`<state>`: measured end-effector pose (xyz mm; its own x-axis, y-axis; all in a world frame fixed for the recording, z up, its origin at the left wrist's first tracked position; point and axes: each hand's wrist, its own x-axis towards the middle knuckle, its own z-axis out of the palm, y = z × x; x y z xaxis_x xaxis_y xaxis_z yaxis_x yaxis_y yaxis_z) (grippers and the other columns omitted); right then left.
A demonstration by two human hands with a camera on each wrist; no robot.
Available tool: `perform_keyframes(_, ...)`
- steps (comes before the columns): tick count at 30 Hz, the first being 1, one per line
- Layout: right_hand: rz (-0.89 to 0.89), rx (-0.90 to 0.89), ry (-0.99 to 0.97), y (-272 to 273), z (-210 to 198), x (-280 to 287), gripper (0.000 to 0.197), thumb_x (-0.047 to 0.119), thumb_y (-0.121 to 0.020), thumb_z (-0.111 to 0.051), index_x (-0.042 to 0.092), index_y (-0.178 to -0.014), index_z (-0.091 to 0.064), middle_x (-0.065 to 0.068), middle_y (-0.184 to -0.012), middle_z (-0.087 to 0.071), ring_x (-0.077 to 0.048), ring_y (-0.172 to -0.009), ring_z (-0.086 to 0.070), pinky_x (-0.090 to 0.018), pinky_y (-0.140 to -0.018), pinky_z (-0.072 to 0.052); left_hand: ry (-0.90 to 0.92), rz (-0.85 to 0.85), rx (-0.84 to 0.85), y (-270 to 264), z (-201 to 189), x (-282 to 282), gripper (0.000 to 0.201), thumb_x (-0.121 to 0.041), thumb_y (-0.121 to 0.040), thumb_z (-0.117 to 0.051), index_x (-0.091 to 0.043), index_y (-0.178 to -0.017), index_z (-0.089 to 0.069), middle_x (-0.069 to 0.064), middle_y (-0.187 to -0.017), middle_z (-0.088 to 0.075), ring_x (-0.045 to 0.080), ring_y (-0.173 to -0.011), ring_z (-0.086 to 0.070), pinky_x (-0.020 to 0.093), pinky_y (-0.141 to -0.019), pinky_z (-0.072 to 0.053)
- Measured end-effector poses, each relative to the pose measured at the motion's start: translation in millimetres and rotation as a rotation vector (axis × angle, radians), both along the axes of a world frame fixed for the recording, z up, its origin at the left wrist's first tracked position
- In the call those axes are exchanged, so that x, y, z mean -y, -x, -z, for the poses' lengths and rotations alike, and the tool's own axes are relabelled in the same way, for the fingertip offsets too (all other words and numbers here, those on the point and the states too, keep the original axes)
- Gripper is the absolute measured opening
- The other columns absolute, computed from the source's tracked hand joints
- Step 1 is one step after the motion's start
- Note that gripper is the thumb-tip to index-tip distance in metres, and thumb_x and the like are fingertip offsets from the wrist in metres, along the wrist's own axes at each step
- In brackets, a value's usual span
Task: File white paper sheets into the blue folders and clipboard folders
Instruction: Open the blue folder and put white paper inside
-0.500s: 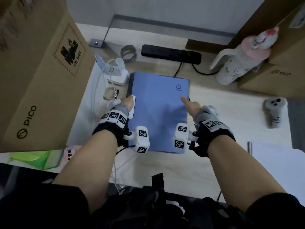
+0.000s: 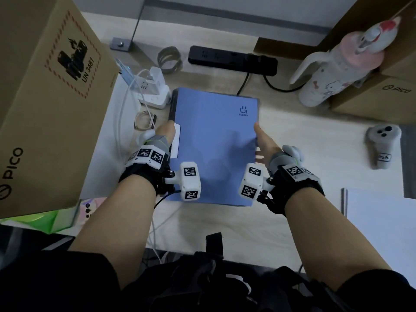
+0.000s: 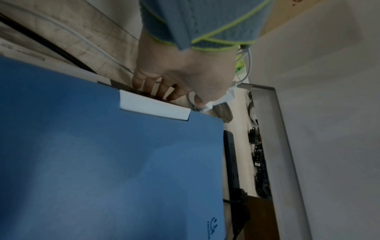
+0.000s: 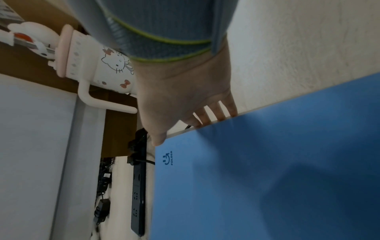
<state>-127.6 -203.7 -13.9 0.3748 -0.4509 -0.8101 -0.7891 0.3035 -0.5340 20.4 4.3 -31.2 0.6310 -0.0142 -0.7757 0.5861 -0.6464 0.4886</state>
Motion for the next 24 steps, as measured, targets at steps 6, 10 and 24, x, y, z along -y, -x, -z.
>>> perform_keyframes(6,0.037,0.062,-0.035,7,-5,-6,0.074,0.069,-0.089,-0.029,0.018,-0.140,-0.043,-0.001,-0.139,-0.049,-0.027,-0.123,-0.049,-0.037,-0.090,-0.043,0.127,-0.079,-0.026,9,-9,-1,0.032,-0.030,-0.086,-0.039,-0.009,-0.063,-0.049,0.014,-0.078,-0.061,0.033,-0.071,-0.056,0.029,-0.069,-0.044)
perform_keyframes(10,0.054,0.058,-0.027,17,-5,-8,0.082,0.075,-0.084,-0.028,0.017,-0.140,-0.043,-0.001,-0.140,-0.049,-0.028,-0.124,-0.049,-0.040,-0.095,-0.043,0.246,-0.157,-0.033,19,-18,-6,0.039,-0.032,-0.088,-0.041,-0.020,-0.051,-0.043,-0.005,-0.038,-0.047,0.020,-0.046,-0.037,0.025,-0.049,-0.027)
perform_keyframes(24,0.185,0.029,-0.031,83,-27,-1,0.095,0.082,-0.078,-0.026,0.015,-0.145,-0.036,-0.003,-0.147,-0.039,-0.031,-0.131,-0.042,-0.046,-0.112,-0.031,0.327,-0.153,-0.100,80,-46,6,0.038,-0.042,-0.087,-0.038,-0.020,-0.056,-0.037,-0.007,-0.034,-0.038,0.011,-0.026,-0.032,0.019,-0.038,-0.023)
